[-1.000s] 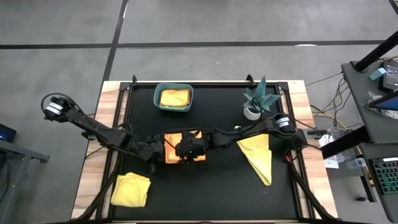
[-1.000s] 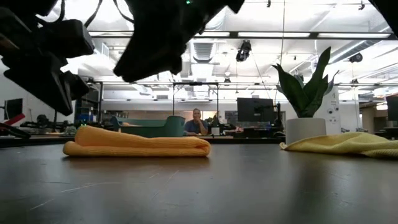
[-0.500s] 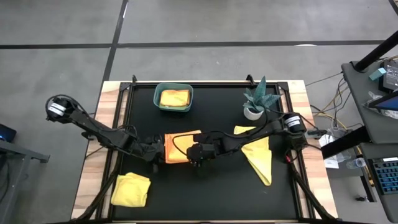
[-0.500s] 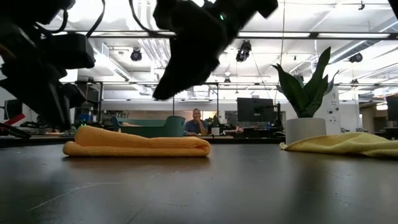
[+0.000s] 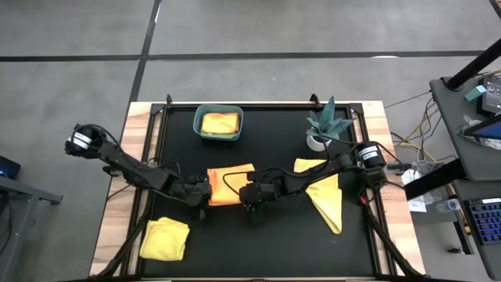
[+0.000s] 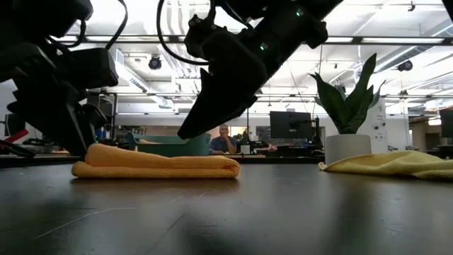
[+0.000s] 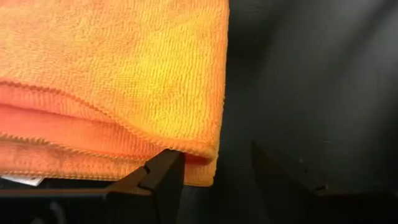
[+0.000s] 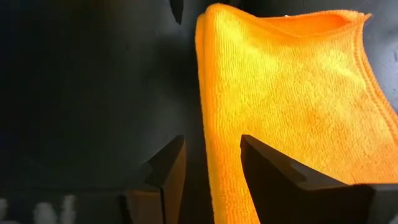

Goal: Fold microfiber towels
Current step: Fold the orange microfiber cloth

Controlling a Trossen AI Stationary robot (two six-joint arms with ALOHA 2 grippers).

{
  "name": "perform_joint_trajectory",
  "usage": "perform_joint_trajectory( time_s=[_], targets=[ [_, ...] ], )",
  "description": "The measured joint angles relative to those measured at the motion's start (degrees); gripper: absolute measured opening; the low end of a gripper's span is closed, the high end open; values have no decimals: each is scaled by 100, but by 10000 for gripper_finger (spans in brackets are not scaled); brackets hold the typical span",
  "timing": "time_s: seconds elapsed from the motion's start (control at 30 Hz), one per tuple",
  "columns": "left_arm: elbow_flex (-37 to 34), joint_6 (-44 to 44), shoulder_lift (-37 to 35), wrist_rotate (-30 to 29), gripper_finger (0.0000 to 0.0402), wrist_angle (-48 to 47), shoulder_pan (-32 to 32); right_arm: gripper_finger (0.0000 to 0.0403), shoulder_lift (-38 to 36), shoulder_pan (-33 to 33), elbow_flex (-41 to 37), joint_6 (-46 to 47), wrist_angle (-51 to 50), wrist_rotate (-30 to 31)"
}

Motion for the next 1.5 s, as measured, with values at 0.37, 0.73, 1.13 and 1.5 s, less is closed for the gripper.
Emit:
perform_joint_trajectory(
  time_s=[0.37,0.73,1.13,1.5],
  targets=[
    [56,283,-13,-13,76,27,4,144,0,0,-67,-3,89,122],
    [85,360,-355,-22,2,-611,7,144,0,-2,-70,-4,109,153],
    [32,448,-1188,-26,1,-1806,7,144,0,-39,-76,-17,116,151],
    [-186,294,-985,88,1,-2020,7,144,0,-66,-78,-91,111,151]
  ],
)
